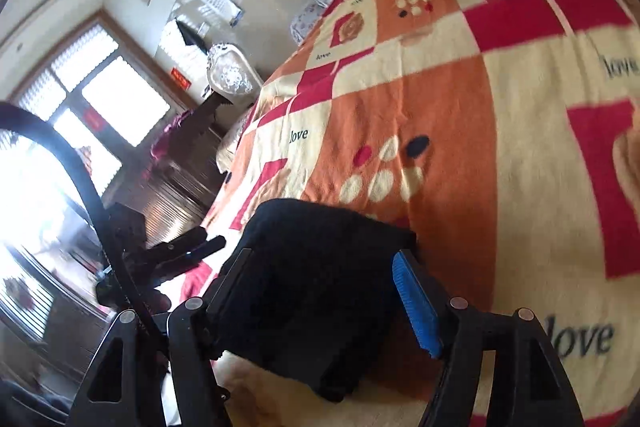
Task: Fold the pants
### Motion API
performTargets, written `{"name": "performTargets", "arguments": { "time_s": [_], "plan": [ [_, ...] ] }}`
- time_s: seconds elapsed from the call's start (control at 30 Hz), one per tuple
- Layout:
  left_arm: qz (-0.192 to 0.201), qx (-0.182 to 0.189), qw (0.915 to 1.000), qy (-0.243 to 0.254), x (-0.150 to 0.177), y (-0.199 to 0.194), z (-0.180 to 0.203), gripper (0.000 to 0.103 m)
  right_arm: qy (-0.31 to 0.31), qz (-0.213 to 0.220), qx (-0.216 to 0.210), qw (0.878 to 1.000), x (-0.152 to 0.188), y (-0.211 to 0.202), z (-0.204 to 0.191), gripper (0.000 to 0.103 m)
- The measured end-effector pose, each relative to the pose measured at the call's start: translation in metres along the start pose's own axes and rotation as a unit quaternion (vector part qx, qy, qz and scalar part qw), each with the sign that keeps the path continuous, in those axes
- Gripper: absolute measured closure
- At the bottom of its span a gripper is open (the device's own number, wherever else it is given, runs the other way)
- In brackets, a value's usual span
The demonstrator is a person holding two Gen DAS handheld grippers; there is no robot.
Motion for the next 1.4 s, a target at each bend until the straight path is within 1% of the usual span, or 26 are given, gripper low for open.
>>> {"name": "performTargets", "arguments": {
  "time_s": [0.07,0.1,0.17,0.23,0.3,0.37,0.43,0.5,0.6,0.7,0.77,0.87,0.9,0.93,0.97,1.0,1.03,1.1,1.13,1.17,1.2,1.23,1.3,1.33,1.37,1.4],
  "plan": [
    [-0.051,0.060,0.9955,-0.052,0.006,0.019,-0.013,0.032,0.046,-0.020,-0.013,0.999,0.014,0.006,0.009,0.036],
    [-0.035,0.057,0.9967,-0.045,0.006,0.017,-0.011,0.032,0.051,-0.033,-0.008,0.998,0.019,0.012,0.012,0.036],
    [-0.046,0.066,0.9961,-0.037,0.005,0.024,-0.005,0.032,0.054,-0.061,0.008,0.997,0.030,0.026,0.017,0.035],
    [-0.049,0.059,0.9967,-0.025,0.005,0.032,0.003,0.032,0.036,-0.042,-0.001,0.998,0.033,0.029,0.015,0.036],
    [-0.058,0.052,0.9969,-0.015,0.005,0.036,0.009,0.033,0.015,-0.047,0.002,0.999,0.032,0.036,0.011,0.037],
    [-0.058,0.036,0.9977,-0.007,0.005,0.037,0.012,0.047,-0.003,-0.052,-0.002,0.999,0.033,0.044,0.006,0.038],
    [-0.050,0.033,0.9982,-0.004,0.004,0.033,0.012,0.066,-0.005,-0.046,-0.003,0.999,0.032,0.046,0.007,0.056],
    [-0.046,0.032,0.9984,0.006,0.002,0.031,0.016,0.069,0.006,-0.029,-0.024,0.999,0.030,0.039,0.012,0.068],
    [-0.033,0.016,0.9985,0.040,-0.012,0.036,0.032,0.070,-0.015,-0.016,-0.023,0.999,0.018,0.032,0.006,0.071],
    [-0.029,0.028,0.9983,0.042,-0.041,0.052,0.045,0.070,-0.022,-0.005,-0.014,1.000,-0.009,0.026,0.006,0.072],
    [-0.032,0.022,0.9980,0.051,-0.061,0.067,0.054,0.070,-0.018,-0.001,-0.014,1.000,-0.033,0.026,0.013,0.072],
    [-0.032,-0.001,0.9971,0.069,-0.080,0.088,0.060,0.069,-0.016,-0.007,-0.001,1.000,-0.067,0.034,0.028,0.072],
    [-0.039,-0.013,0.9972,0.063,-0.081,0.096,0.055,0.067,-0.013,-0.012,0.001,1.000,-0.074,0.038,0.035,0.072],
    [-0.054,-0.035,0.9965,0.053,-0.081,0.106,0.047,0.062,-0.006,-0.026,0.002,1.000,-0.078,0.045,0.043,0.071],
    [-0.058,-0.037,0.9968,0.043,-0.079,0.110,0.042,0.058,0.007,-0.053,0.009,0.999,-0.078,0.056,0.054,0.070],
    [-0.049,-0.029,0.9979,0.032,-0.077,0.108,0.038,0.055,0.021,-0.072,0.022,0.997,-0.074,0.063,0.065,0.066],
    [-0.040,-0.028,0.9982,0.033,-0.076,0.103,0.038,0.055,0.044,-0.075,0.020,0.996,-0.071,0.066,0.074,0.061],
    [-0.012,-0.051,0.9968,0.060,-0.076,0.089,0.044,0.055,0.082,-0.056,-0.005,0.995,-0.070,0.058,0.080,0.061],
    [0.018,-0.076,0.9937,0.081,-0.078,0.078,0.051,0.056,0.079,-0.048,-0.005,0.996,-0.073,0.053,0.077,0.061],
    [0.048,-0.092,0.9898,0.098,-0.079,0.068,0.057,0.056,0.065,-0.029,0.003,0.997,-0.078,0.043,0.071,0.061],
    [0.076,-0.095,0.9862,0.112,-0.079,0.060,0.065,0.056,0.046,-0.008,0.019,0.999,-0.084,0.034,0.063,0.061],
    [0.095,-0.081,0.9838,0.129,-0.075,0.050,0.074,0.056,0.018,0.012,0.038,0.999,-0.091,0.025,0.051,0.061],
    [0.092,-0.047,0.9794,0.174,-0.059,0.047,0.091,0.056,-0.075,0.044,0.065,0.994,-0.095,0.012,0.015,0.061],
    [0.082,-0.041,0.9752,0.201,-0.044,0.049,0.098,0.056,-0.118,0.039,0.070,0.990,-0.093,0.013,-0.002,0.061],
    [0.065,-0.049,0.9719,0.221,-0.031,0.055,0.101,0.056,-0.168,0.019,0.088,0.982,-0.085,0.020,-0.021,0.061],
    [0.044,-0.068,0.9693,0.232,-0.019,0.065,0.100,0.056,-0.200,0.000,0.111,0.973,-0.075,0.028,-0.030,0.061]
  ]
}}
Point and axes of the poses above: each gripper's, at about its wrist camera, not at the fingertips, and y roughly the way its jaws point, z to its right, x to its underside, the point moved 2 cm from there along y, roughly the way its jaws point, and after that the axes turned 5 degrees about -x, right-handed, at the moved point
